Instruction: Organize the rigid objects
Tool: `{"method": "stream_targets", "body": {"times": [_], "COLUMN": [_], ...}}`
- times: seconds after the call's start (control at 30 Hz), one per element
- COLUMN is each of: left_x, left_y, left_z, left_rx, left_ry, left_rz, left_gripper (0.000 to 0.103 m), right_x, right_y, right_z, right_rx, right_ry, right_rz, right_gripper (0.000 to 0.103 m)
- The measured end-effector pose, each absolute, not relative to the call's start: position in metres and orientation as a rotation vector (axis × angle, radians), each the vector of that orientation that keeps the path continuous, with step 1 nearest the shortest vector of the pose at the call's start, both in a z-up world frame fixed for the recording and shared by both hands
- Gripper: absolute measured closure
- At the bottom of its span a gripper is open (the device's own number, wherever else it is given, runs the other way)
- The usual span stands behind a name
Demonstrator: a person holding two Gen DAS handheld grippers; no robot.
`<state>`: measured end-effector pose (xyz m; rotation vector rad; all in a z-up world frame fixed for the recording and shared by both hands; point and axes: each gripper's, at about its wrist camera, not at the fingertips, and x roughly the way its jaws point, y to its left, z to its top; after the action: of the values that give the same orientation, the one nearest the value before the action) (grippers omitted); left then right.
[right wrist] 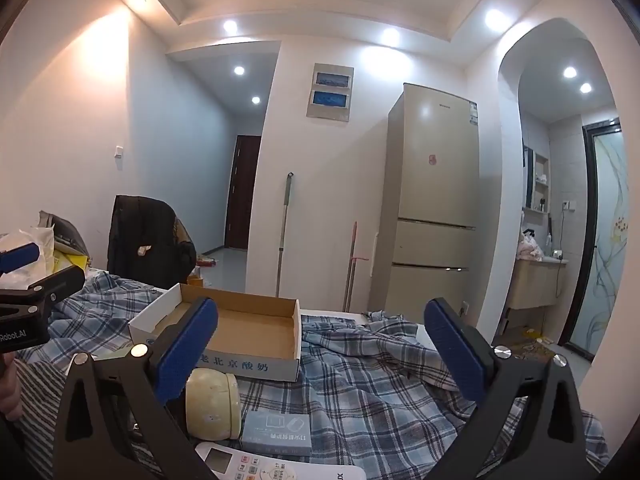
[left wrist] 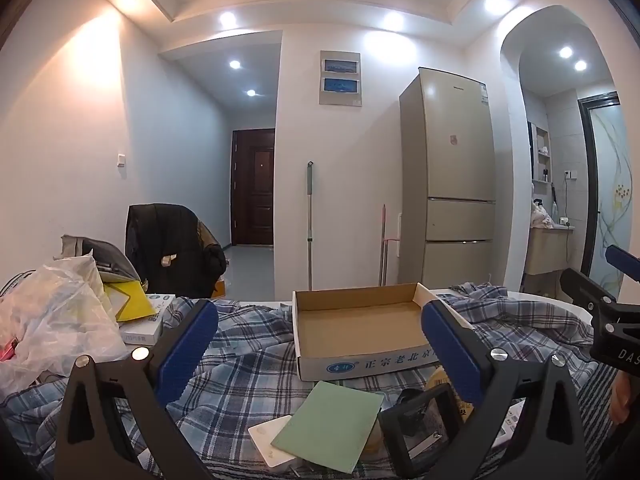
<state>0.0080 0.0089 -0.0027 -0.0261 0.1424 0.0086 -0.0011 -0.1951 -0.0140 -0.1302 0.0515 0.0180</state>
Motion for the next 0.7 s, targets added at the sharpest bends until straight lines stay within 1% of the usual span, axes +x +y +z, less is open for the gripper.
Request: {"method": "stream_targets", "body": {"times": [0.3, 0.7], "left_x": [0.001, 0.001], "left_y": [0.0, -0.003], "left_z": [-0.001, 0.0], "left_rx": [0.009, 0.003], "left_ry": [0.12, 0.123], "left_rz": [0.014, 0.014], "left_gripper": [0.0, 0.0], "right_x": [0.008, 0.001], "right_y": [-0.208, -0.204], "right_z": [-0.015, -0.015], "right_rx": [-0.071, -0.088], "right_ry": [0.096, 0.065], "right_rz": [0.07, 0.046], "right_gripper": [0.0, 0.0]}}
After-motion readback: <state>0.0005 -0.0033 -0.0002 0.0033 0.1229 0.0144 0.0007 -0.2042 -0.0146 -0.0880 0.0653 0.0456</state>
